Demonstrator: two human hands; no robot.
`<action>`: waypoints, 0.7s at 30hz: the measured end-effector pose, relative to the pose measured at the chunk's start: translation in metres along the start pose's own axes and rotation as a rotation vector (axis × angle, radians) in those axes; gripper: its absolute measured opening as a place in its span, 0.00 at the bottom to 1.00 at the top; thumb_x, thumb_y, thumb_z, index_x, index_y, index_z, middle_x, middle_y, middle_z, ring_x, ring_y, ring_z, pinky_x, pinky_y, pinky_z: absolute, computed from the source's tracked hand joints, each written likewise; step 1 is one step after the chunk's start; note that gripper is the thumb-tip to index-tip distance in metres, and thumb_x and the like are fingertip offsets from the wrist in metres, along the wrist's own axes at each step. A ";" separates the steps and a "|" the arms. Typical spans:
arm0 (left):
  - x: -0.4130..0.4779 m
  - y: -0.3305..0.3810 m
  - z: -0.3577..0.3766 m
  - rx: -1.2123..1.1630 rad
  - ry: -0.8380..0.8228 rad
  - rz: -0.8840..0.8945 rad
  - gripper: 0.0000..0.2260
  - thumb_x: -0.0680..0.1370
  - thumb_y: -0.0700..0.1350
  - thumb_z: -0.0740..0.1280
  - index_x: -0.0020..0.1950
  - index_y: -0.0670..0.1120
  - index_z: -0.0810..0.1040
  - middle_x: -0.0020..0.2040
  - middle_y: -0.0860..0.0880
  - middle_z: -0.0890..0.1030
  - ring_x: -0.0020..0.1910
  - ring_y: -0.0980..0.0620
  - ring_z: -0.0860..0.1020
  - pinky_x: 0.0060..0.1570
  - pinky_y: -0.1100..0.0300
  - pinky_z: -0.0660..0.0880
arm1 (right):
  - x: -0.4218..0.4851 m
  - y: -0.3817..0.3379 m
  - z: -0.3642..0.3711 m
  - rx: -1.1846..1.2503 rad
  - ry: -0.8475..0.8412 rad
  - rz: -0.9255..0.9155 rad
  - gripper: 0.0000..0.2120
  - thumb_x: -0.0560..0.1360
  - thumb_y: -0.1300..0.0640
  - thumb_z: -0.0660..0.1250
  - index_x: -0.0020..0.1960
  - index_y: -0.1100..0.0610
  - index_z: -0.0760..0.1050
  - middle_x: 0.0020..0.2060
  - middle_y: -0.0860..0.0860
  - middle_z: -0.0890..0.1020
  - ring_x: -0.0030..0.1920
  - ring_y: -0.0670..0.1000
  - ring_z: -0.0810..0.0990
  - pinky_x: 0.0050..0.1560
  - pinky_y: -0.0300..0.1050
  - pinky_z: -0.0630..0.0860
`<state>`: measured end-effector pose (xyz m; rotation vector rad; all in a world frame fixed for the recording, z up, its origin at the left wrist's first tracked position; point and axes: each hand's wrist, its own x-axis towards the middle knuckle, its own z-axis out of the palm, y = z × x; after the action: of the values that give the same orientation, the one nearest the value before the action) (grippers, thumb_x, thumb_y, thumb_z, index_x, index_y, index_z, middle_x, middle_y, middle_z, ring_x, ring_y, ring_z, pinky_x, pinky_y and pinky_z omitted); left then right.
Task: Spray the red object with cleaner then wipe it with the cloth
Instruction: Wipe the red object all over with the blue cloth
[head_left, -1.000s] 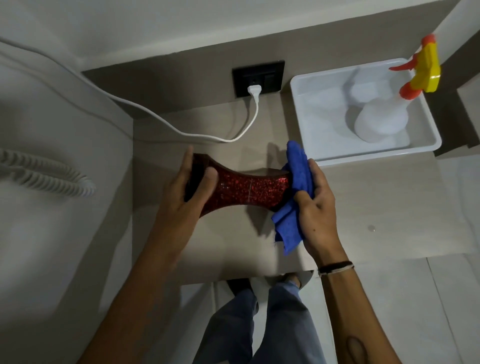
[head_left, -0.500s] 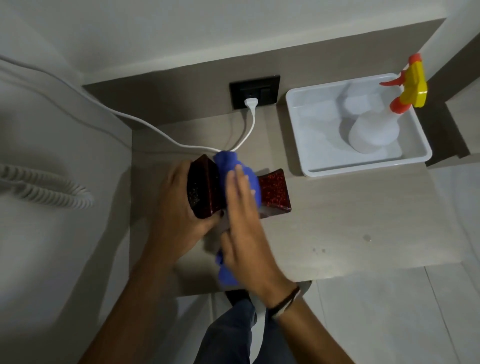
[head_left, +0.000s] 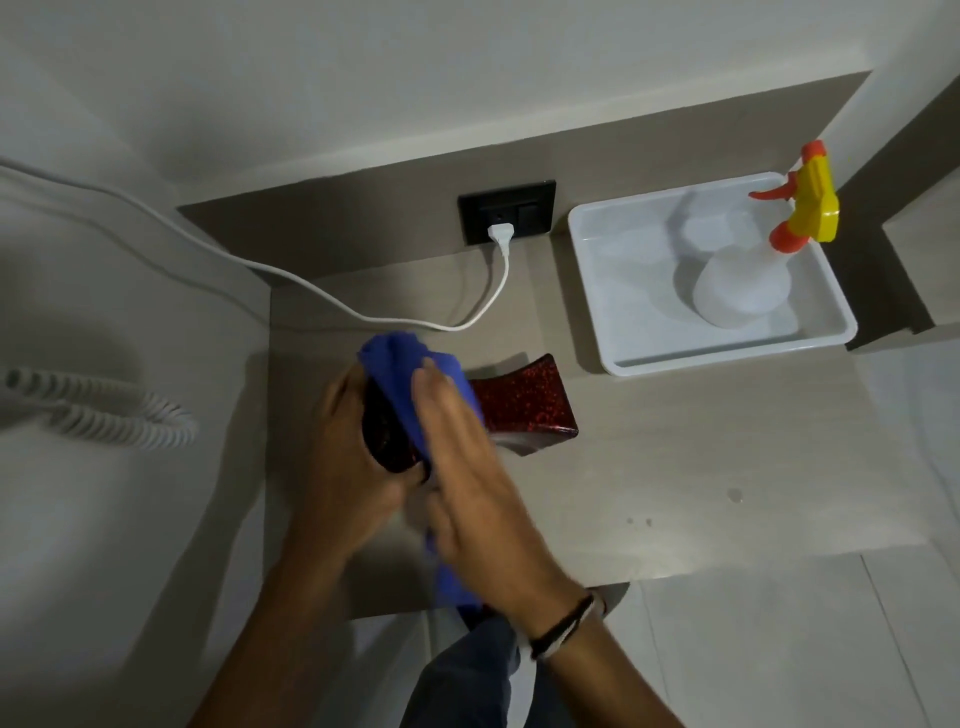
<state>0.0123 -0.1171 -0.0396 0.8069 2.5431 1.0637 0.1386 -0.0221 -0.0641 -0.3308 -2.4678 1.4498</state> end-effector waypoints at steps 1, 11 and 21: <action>-0.001 -0.002 -0.002 0.025 0.005 -0.016 0.36 0.63 0.33 0.85 0.68 0.44 0.77 0.60 0.52 0.80 0.59 0.57 0.79 0.58 0.70 0.71 | -0.003 0.015 -0.010 -0.048 -0.003 0.071 0.44 0.79 0.70 0.59 0.87 0.50 0.41 0.88 0.49 0.41 0.87 0.58 0.55 0.82 0.66 0.65; -0.001 -0.003 0.002 0.104 0.032 -0.013 0.36 0.62 0.44 0.84 0.68 0.49 0.76 0.63 0.51 0.78 0.58 0.53 0.78 0.51 0.63 0.70 | -0.003 0.002 -0.001 -0.061 0.041 0.003 0.53 0.74 0.76 0.61 0.87 0.48 0.36 0.88 0.48 0.42 0.88 0.51 0.45 0.87 0.59 0.54; 0.002 0.008 -0.008 -0.141 0.054 -0.231 0.33 0.60 0.58 0.85 0.62 0.55 0.79 0.54 0.58 0.85 0.51 0.63 0.83 0.47 0.69 0.77 | -0.016 0.082 -0.068 0.337 0.429 0.684 0.36 0.81 0.75 0.60 0.85 0.55 0.60 0.79 0.45 0.69 0.71 0.31 0.73 0.80 0.45 0.68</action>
<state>0.0105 -0.1159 -0.0279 0.4419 2.4957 1.1843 0.1814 0.0670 -0.1061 -1.3436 -1.7926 1.7546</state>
